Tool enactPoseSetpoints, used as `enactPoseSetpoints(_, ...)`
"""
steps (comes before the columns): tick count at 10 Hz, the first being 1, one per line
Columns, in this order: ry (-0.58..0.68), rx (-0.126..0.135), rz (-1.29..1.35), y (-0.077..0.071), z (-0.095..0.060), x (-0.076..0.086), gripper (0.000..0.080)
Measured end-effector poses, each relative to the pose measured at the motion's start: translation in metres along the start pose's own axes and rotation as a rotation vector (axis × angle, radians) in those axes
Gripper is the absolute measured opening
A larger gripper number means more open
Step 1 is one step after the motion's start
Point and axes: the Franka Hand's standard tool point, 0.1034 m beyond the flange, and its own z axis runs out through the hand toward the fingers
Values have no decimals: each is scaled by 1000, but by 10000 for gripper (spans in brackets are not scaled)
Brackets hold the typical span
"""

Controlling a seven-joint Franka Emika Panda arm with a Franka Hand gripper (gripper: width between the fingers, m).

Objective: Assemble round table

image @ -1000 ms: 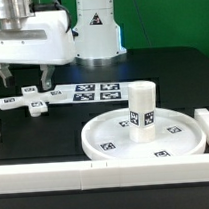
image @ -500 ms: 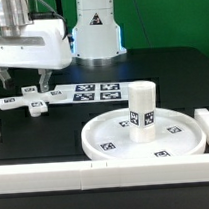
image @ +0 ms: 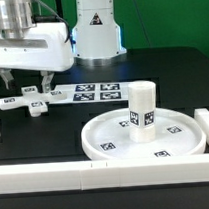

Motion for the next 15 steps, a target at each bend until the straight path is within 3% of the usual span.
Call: enactPoseSetpoints(15,-35,-15,-14,0,17,-10,649)
